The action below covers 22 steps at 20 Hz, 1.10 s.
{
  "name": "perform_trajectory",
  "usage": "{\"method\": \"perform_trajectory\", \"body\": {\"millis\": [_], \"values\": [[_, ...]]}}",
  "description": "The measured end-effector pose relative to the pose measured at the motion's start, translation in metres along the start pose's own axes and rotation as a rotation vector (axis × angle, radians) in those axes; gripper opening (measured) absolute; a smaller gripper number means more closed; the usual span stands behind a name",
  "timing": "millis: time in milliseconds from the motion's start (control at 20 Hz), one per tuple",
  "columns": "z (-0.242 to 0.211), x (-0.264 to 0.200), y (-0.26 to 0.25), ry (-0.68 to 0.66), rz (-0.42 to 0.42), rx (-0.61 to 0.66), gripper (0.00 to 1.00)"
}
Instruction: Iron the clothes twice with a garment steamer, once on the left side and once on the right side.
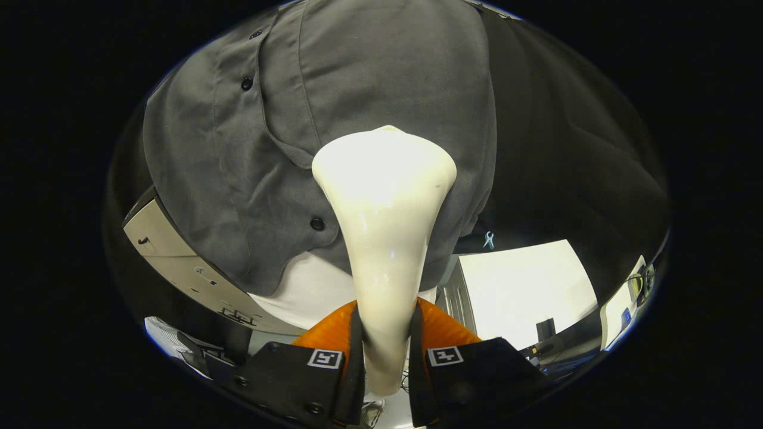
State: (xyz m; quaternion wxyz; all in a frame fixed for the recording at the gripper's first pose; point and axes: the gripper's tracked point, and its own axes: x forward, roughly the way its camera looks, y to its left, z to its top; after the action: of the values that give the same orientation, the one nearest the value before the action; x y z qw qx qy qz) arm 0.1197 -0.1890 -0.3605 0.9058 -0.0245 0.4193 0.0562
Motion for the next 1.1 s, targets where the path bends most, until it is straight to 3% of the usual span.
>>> {"method": "perform_trajectory", "body": {"millis": [650, 1100], "values": [[0.082, -0.057, -0.01, -0.161, -0.006, 0.01, 0.38], [0.182, -0.123, -0.001, -0.365, -0.02, 0.002, 0.38]]}}
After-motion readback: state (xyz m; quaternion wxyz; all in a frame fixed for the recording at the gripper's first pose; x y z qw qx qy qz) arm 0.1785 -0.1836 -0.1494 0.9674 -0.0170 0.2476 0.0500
